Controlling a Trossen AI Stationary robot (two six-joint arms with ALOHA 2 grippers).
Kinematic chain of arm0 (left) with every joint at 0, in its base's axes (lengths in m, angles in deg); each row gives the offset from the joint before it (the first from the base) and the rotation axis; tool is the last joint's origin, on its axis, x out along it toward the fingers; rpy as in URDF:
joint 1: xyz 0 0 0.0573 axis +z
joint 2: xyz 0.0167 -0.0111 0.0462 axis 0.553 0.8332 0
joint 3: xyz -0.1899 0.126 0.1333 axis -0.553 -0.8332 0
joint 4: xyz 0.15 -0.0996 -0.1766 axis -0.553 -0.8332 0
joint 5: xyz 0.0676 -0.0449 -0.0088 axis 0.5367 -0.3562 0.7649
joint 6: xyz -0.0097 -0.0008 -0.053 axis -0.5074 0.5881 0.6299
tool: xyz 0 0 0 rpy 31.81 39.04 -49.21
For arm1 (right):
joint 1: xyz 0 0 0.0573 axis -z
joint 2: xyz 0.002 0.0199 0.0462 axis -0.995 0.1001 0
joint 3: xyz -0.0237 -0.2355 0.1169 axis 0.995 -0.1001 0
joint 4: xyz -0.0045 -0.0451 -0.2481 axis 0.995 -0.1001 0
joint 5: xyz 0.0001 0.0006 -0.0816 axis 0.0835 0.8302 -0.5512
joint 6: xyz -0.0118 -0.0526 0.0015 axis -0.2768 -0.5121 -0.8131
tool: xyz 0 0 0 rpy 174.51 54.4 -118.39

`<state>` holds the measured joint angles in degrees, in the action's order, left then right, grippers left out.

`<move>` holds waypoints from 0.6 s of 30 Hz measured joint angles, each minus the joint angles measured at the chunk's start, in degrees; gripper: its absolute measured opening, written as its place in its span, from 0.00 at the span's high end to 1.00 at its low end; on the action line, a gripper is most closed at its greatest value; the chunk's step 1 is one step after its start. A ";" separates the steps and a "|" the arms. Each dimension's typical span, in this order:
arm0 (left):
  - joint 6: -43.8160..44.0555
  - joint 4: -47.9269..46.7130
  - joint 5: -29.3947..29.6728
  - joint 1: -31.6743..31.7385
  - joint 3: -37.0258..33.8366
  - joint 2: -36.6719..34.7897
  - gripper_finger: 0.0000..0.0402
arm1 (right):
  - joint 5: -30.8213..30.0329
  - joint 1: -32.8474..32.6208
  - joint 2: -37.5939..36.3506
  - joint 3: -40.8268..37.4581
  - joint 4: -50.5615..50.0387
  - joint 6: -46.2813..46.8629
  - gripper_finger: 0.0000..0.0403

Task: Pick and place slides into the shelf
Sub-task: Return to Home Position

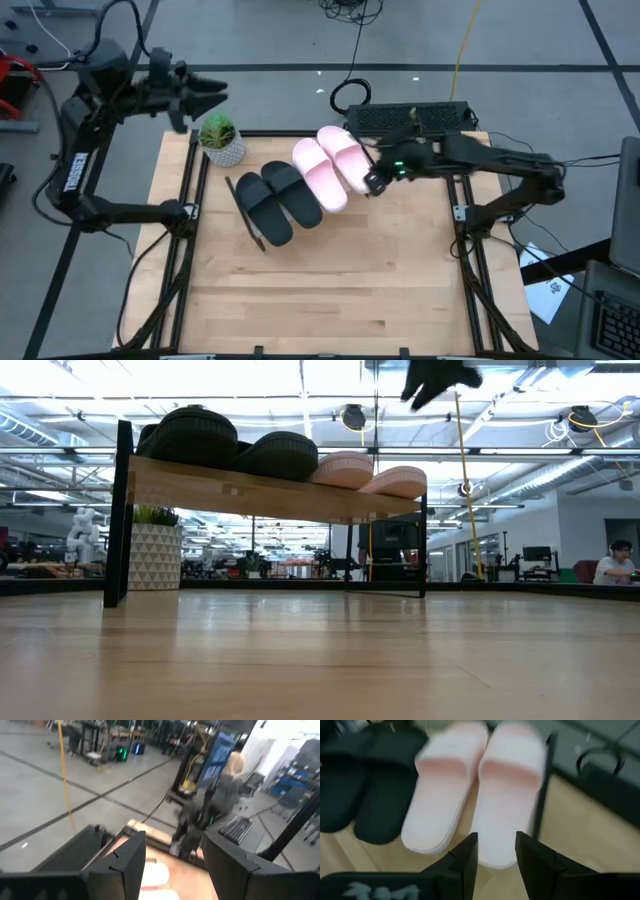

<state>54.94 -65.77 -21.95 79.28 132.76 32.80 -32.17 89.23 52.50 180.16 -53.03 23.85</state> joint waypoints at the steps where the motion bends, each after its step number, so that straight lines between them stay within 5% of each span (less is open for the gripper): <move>1: -0.50 -1.87 0.26 0.00 0.00 -0.93 0.52 | -1.50 -0.36 -1.62 0.00 0.02 -0.45 0.70; 18: 5.89 -22.28 0.86 0.12 0.09 -26.56 0.52 | -4.81 -1.70 -23.47 0.00 -1.24 -18.09 0.70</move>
<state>60.83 -88.05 -21.10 79.41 132.86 6.24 -36.98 87.52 29.03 180.16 -54.27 5.76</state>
